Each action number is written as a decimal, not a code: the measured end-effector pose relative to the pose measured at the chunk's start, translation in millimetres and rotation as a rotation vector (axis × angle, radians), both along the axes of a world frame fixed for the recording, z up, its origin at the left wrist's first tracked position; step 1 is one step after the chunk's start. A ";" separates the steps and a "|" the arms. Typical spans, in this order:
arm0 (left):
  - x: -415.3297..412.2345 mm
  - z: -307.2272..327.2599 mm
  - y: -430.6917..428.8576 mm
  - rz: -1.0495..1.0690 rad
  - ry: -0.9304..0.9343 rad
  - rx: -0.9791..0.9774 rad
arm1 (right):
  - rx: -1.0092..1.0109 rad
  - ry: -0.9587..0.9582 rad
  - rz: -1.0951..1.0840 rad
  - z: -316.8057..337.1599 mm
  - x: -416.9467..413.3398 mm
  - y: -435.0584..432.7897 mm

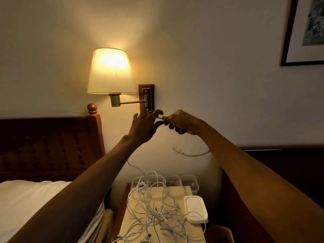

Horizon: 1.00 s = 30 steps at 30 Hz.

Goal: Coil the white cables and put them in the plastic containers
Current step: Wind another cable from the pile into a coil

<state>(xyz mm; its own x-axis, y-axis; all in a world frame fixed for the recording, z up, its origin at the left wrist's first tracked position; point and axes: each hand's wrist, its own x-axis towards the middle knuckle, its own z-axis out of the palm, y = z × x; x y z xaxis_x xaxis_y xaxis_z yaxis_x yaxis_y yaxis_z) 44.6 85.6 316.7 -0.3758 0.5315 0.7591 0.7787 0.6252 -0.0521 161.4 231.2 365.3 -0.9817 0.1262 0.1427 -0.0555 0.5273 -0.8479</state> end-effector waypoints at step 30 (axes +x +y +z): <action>-14.6 -13.2 -18.7 0.344 -0.476 -0.099 | -0.958 -0.194 0.525 -3.5 -8.8 -1.9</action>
